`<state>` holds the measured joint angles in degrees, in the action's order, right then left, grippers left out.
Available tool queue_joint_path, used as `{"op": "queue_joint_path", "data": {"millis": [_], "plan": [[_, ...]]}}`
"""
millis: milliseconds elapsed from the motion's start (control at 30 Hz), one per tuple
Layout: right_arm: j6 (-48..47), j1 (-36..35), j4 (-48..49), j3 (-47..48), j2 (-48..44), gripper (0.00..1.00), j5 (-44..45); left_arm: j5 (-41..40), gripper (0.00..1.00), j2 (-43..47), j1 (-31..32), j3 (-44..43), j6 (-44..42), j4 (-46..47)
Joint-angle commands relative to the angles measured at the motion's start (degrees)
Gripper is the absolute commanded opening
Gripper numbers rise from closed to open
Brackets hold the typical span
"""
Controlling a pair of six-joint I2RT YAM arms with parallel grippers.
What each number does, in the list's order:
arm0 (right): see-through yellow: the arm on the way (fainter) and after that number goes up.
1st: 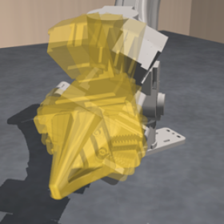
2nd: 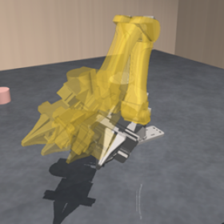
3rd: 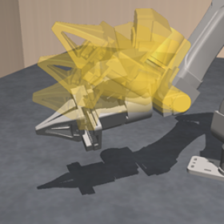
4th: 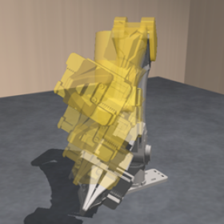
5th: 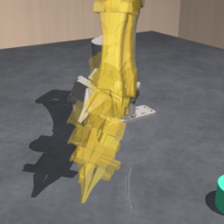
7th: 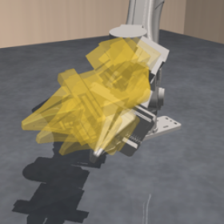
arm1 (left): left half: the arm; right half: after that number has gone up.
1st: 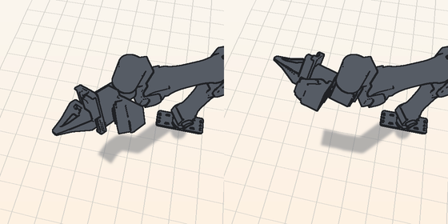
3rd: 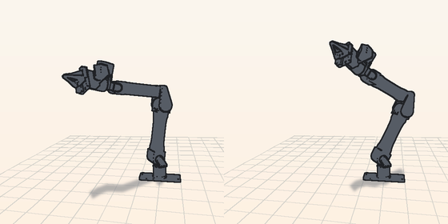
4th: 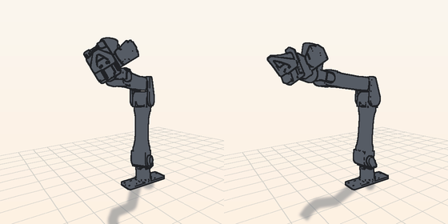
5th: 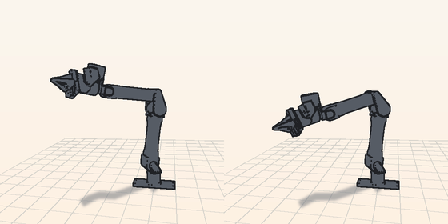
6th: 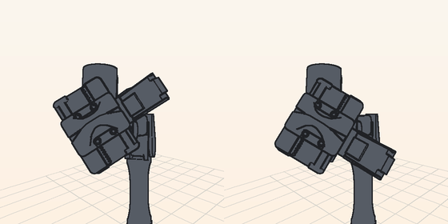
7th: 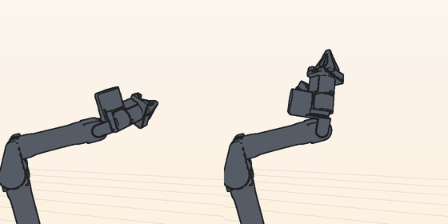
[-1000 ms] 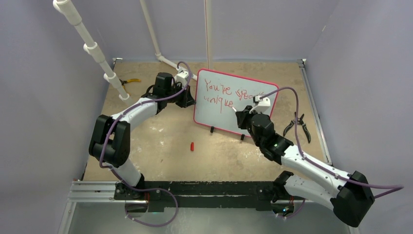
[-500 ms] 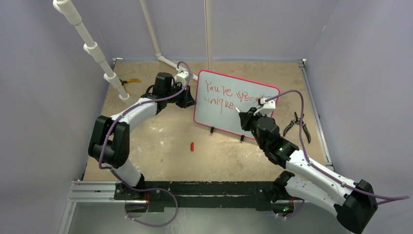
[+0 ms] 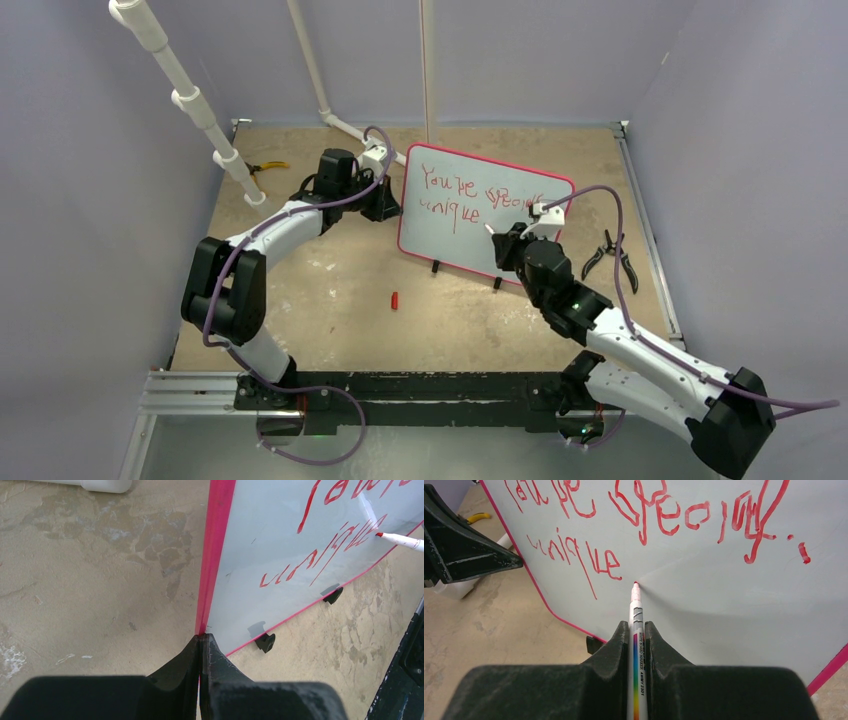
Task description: Write a sentence on the whiteboard
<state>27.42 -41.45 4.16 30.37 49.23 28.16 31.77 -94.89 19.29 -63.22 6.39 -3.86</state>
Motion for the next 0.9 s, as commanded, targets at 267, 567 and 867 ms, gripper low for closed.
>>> {"op": "queue_joint_path", "data": {"millis": [267, 567, 867], "plan": [[0.4, 0.2, 0.2, 0.3, 0.5, 0.00, 4.2, 0.5, 0.00, 1.9, 0.3, -0.8, -0.1, 2.0], [-1.4, 0.2, 1.4, 0.0, -1.3, 0.00, 0.9, 0.6, 0.00, 2.4, 0.3, -0.9, 0.0, 1.9], [-9.9, 0.2, 9.6, -3.7, -14.4, 0.00, -17.6, -3.7, 0.42, 8.9, 0.3, 2.6, 1.0, 2.5]]}}
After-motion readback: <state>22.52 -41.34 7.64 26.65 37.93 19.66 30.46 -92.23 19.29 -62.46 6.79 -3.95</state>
